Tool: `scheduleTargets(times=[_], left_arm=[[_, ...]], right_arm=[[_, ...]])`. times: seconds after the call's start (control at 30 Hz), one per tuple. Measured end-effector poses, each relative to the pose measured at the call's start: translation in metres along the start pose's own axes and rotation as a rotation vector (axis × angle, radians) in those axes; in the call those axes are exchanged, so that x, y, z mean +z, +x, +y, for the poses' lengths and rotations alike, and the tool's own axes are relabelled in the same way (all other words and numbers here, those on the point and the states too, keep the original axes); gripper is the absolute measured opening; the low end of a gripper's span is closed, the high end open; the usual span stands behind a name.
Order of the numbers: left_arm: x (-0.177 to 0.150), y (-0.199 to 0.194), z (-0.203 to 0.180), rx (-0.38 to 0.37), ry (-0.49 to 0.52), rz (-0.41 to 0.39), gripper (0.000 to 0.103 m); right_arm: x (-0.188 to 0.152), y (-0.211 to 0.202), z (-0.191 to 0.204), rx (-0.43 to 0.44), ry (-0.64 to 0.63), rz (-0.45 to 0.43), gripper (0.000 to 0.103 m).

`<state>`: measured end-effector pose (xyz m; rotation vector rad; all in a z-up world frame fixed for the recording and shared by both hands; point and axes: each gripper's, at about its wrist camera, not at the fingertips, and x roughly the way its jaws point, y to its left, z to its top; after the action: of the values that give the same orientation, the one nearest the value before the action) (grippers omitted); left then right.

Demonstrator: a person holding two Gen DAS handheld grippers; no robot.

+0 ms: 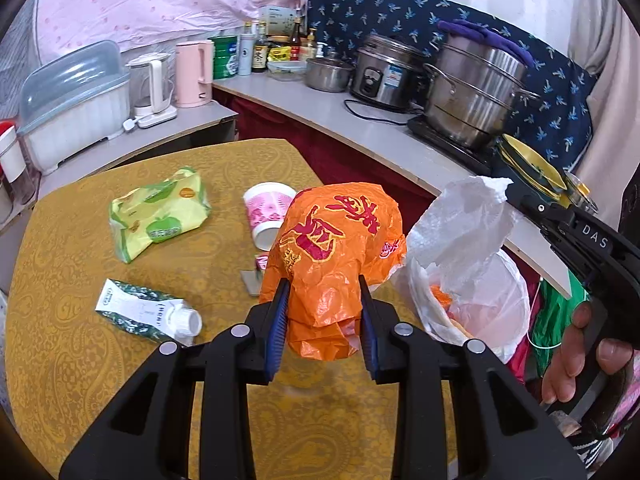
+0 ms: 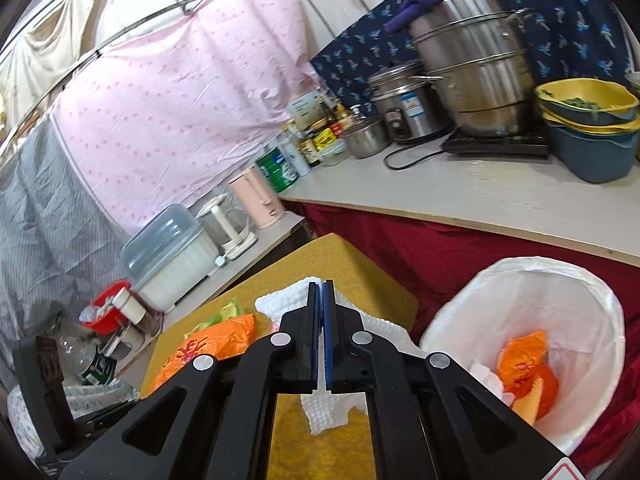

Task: Collect trash
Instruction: 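Carry the snack bag and tissue over the bin and release both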

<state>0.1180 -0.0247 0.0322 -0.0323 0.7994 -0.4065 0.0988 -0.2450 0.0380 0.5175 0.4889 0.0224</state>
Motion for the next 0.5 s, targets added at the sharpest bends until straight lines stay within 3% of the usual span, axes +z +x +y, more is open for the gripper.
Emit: scheduleTargets(times=[0.5], left_arm=[[-0.01, 0.014, -0.066, -0.06, 0.09, 0.039, 0.03]], right_arm=[[-0.012, -0.037, -0.107, -0.16, 0.138, -0.019, 0.002]])
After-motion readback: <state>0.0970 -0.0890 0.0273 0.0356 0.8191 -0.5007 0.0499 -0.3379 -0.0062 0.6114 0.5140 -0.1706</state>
